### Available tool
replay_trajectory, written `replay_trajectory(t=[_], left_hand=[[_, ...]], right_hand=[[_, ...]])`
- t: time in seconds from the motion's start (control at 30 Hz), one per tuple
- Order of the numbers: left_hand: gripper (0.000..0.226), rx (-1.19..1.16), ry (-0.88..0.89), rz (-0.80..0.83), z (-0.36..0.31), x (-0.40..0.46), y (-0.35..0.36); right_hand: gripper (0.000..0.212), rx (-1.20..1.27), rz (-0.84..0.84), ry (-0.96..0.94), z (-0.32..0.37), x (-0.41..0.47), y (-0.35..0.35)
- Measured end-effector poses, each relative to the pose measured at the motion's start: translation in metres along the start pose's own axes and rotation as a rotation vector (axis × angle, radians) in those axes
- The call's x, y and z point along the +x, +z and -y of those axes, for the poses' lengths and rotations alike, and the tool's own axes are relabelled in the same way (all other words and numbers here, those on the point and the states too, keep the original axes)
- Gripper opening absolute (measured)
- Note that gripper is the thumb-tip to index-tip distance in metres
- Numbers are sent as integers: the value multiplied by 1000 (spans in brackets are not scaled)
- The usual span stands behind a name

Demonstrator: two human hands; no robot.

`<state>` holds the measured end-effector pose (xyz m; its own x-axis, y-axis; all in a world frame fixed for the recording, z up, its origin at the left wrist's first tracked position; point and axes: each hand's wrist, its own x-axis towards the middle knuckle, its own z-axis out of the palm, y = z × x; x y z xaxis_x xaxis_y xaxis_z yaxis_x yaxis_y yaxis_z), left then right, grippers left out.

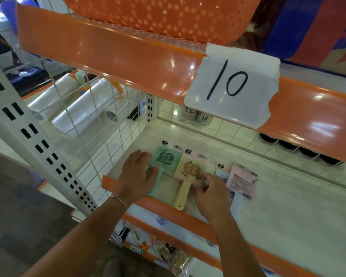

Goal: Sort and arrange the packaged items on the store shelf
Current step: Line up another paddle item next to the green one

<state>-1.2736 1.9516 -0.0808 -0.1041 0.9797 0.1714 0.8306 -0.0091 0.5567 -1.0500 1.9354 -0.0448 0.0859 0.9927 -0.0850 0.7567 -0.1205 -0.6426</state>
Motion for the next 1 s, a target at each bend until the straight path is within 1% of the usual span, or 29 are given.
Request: replay_trajectory(t=[0.2, 0.3, 0.33, 0.4, 0.43, 0.47, 0.53, 0.57, 0.63, 0.67, 0.9, 1.0], left_hand=[[67, -7, 14, -18, -2, -1, -1], [65, -13, 21, -29, -1, -1, 0], [64, -12, 25, -33, -1, -1, 0], [63, -20, 27, -39, -1, 0, 0], [63, -26, 25, -41, -1, 0, 0], [63, -30, 24, -41, -1, 0, 0], [60, -31, 38, -51, 0, 0, 0], [59, -31, 46, -58, 0, 0, 0], [57, -32, 46, -62, -1, -1, 0], [57, -32, 43, -63, -1, -1, 0], [51, -75, 12, -108, -1, -2, 1], [44, -78, 24, -125, -1, -3, 1]], right_hand=[[52, -6, 0, -11, -1, 0, 1], [48, -9, -18, -15, -3, -2, 3], [43, -3, -55, -22, -4, -4, 4], [22, 6, -151, -31, -2, -12, 3], [16, 2, -148, -19, 0, -18, 2], [25, -21, -106, 2, 2, -24, 2], [49, -151, 33, 45, 12, -38, 6], [60, -220, 70, 52, 16, -43, 10], [73, -319, 75, 58, 21, -46, 18], [76, -333, 68, 65, 24, -46, 20], [59, -390, 71, 80, 32, -35, 23], [60, -432, 87, 98, 37, -33, 21]])
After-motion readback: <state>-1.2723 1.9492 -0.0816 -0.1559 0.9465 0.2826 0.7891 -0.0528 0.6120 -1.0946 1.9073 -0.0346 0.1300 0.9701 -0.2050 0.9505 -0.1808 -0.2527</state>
